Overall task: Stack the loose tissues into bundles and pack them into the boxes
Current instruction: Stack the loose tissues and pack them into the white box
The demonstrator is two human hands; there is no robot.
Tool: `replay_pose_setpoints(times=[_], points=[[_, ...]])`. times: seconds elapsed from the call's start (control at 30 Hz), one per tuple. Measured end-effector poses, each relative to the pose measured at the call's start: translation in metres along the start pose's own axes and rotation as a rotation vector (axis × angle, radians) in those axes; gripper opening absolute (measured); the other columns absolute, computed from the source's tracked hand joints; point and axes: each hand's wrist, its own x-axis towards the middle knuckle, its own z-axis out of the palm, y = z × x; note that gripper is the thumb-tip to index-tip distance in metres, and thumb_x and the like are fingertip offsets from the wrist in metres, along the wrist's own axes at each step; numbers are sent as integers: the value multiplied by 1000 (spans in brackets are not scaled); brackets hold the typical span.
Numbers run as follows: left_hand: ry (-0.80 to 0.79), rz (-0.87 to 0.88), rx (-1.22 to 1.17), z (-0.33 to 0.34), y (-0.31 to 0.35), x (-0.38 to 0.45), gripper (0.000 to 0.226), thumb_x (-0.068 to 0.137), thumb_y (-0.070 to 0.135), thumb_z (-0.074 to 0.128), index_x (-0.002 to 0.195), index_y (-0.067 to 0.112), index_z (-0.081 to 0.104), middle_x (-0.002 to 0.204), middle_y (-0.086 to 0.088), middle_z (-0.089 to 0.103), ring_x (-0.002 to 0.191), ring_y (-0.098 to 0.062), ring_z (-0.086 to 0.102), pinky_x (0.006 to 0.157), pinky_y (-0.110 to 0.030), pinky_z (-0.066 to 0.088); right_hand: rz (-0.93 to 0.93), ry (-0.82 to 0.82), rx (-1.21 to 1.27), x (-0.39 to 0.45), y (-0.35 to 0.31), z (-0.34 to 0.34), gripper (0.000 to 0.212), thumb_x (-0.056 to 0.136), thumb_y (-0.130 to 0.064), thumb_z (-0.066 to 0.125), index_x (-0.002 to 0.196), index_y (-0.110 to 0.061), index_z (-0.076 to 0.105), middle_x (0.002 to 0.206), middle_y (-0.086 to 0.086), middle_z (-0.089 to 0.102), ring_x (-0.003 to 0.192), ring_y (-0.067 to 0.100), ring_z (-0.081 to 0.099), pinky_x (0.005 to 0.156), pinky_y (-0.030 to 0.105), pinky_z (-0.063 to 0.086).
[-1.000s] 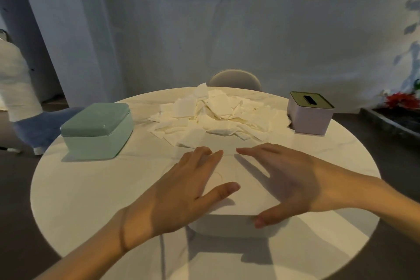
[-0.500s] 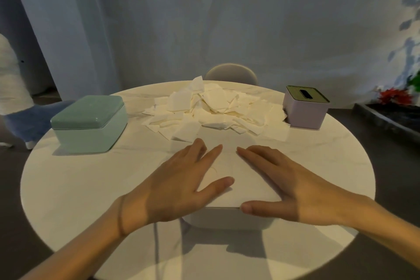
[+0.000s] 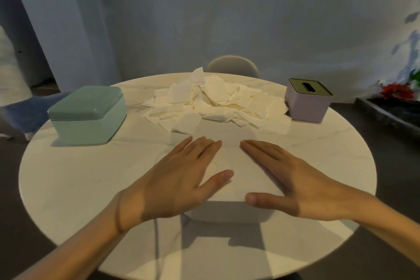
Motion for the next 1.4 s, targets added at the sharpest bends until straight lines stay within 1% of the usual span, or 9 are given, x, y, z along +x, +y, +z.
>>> replay_pose_setpoints(times=[0.1, 0.27, 0.47, 0.57, 0.7, 0.83, 1.03, 1.17, 1.4], points=[[-28, 14, -19, 0, -1, 1, 81, 97, 73, 15, 164, 32, -2, 170, 19, -5, 147, 11, -14, 104, -3, -18, 9, 4, 7, 0, 0, 3, 105, 69, -100, 29, 156, -53, -5, 161, -37, -8, 147, -11, -1, 118, 20, 12], [75, 21, -50, 5, -4, 0, 85, 90, 80, 20, 163, 38, 11, 169, 21, 14, 152, -1, 13, 113, -17, 13, 6, 43, 91, 5, 5, 5, 100, 72, -99, 22, 158, -51, 5, 161, -38, 1, 143, -19, 1, 113, 12, 9], [28, 117, -23, 2, -6, 7, 79, 91, 83, 21, 161, 50, 2, 166, 31, -7, 151, 9, -13, 121, -21, -1, 85, 139, 283, 10, 5, 10, 80, 83, -85, 20, 156, -51, 22, 156, -42, 16, 132, -31, 8, 103, 0, 4], [5, 117, -3, 2, -8, 7, 80, 88, 82, 19, 160, 51, 5, 169, 26, 1, 154, 3, -1, 119, -17, -2, 93, 175, 252, 11, 5, 13, 86, 81, -88, 19, 157, -48, 23, 159, -36, 17, 142, -18, 12, 109, 6, 6], [-48, 132, -89, -1, -18, 16, 80, 90, 81, 27, 161, 47, 14, 165, 26, 18, 147, 2, 21, 118, -21, 23, 86, 102, 322, 10, 9, 6, 85, 81, -92, 24, 155, -51, 26, 157, -38, 23, 141, -18, 20, 117, 16, 14], [-102, 129, -390, -7, -41, 39, 67, 95, 69, 31, 155, 41, 37, 152, 28, 40, 134, 9, 40, 108, -7, 28, 126, 51, 459, 19, 18, -19, 60, 90, -71, 31, 144, -50, 46, 142, -41, 43, 122, -26, 40, 101, 1, 31], [52, -24, -578, 6, -82, 69, 50, 92, 70, 36, 124, 41, 63, 113, 32, 67, 110, 4, 62, 97, -14, 47, 174, 94, 415, 58, 46, -26, 54, 85, -82, 39, 127, -54, 59, 134, -33, 57, 120, -2, 58, 116, 37, 42], [161, -98, -469, 7, -111, 65, 55, 83, 85, 48, 108, 41, 69, 103, 23, 71, 99, 2, 64, 82, -12, 49, 30, 0, 371, 58, 32, -30, 71, 66, -90, 61, 132, -64, 48, 137, -40, 48, 128, -8, 49, 113, 32, 41], [363, -312, -187, -17, -198, 64, 12, 92, 43, 70, 98, 32, 70, 98, 14, 67, 89, -7, 62, 83, -41, 58, -191, -282, 144, 65, -23, -38, 115, 68, -69, 82, 151, -62, 3, 160, -26, 24, 143, 5, 32, 118, 42, 33]])
